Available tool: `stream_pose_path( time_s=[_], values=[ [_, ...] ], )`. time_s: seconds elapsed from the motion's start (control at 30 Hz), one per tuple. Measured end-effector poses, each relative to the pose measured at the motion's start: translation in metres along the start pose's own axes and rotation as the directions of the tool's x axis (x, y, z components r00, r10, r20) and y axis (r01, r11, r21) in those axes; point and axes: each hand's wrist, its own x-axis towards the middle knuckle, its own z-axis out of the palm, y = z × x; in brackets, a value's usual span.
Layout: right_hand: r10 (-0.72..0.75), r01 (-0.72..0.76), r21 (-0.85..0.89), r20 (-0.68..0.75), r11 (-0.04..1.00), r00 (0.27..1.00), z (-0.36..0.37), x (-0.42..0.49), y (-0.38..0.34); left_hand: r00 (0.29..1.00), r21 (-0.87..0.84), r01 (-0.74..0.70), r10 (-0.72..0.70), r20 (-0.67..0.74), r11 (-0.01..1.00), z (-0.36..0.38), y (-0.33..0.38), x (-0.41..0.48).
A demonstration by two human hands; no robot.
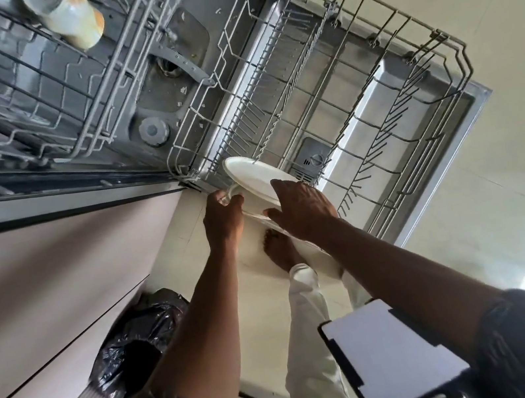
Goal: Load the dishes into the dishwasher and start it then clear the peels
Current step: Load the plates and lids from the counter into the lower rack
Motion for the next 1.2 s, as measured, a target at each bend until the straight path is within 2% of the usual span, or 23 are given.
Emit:
stream_pose_path(
  time_s=[0.07, 0.13, 0.2, 0.27, 0.37, 0.47, 0.53, 0.6, 0.67, 0.77, 0.83, 1.0, 1.13, 1.2],
  values=[
    [0.003, -0.003, -0.004, 0.006, 1.0, 1.0, 0.0, -0.003, 0.003, 0.997, 0.083, -0.076, 0.077, -0.014, 0.994, -0.002, 0.001, -0.004],
    [0.001, -0.001, 0.0, 0.021, 1.0, 1.0, -0.002, -0.009, 0.006, 0.97, 0.224, -0.233, 0.244, -0.021, 0.946, -0.007, 0.0, -0.012],
    [-0.005, 0.005, -0.003, 0.036, 1.0, 0.999, -0.008, -0.017, 0.01, 0.904, 0.387, -0.397, 0.428, 0.007, 0.832, -0.013, -0.006, -0.023],
    [-0.008, 0.009, -0.02, 0.042, 1.0, 0.999, -0.015, -0.026, 0.014, 0.816, 0.541, -0.513, 0.574, 0.067, 0.666, -0.021, -0.013, -0.033],
    [0.017, -0.016, -0.082, 0.022, 0.997, 1.0, -0.032, -0.048, 0.018, 0.744, 0.691, -0.552, 0.65, 0.155, 0.467, -0.039, -0.022, -0.052],
    [-0.034, 0.027, -0.137, -0.049, 0.99, 0.998, -0.052, -0.074, 0.017, 0.729, 0.769, -0.526, 0.659, 0.188, 0.362, -0.06, -0.026, -0.082],
    [-0.085, 0.065, -0.214, -0.086, 0.975, 0.993, -0.074, -0.093, 0.013, 0.706, 0.786, -0.525, 0.684, 0.187, 0.327, -0.079, -0.024, -0.109],
    [-0.128, 0.102, -0.273, -0.078, 0.957, 0.989, -0.103, -0.11, 0.006, 0.711, 0.784, -0.528, 0.675, 0.199, 0.325, -0.103, -0.011, -0.133],
    [-0.192, 0.159, -0.299, -0.085, 0.941, 0.978, -0.13, -0.129, -0.007, 0.676, 0.779, -0.538, 0.717, 0.17, 0.322, -0.128, 0.001, -0.164],
    [-0.214, 0.164, -0.302, -0.137, 0.939, 0.967, -0.17, -0.159, -0.033, 0.596, 0.771, -0.536, 0.801, 0.056, 0.344, -0.159, 0.016, -0.204],
    [-0.236, 0.183, -0.31, -0.143, 0.933, 0.961, -0.19, -0.183, -0.049, 0.591, 0.76, -0.515, 0.807, -0.02, 0.396, -0.177, 0.019, -0.236],
    [-0.411, 0.336, -0.338, -0.181, 0.879, 0.893, -0.223, -0.238, -0.098, 0.652, 0.704, -0.385, 0.716, -0.25, 0.597, -0.217, 0.017, -0.321],
    [-0.544, 0.455, -0.379, -0.171, 0.806, 0.821, -0.234, -0.268, -0.143, 0.609, 0.642, -0.306, 0.663, -0.435, 0.703, -0.245, -0.006, -0.378],
    [-0.595, 0.512, -0.368, -0.158, 0.776, 0.788, -0.237, -0.278, -0.172, 0.614, 0.6, -0.233, 0.594, -0.519, 0.765, -0.264, -0.02, -0.403]
  ],
)
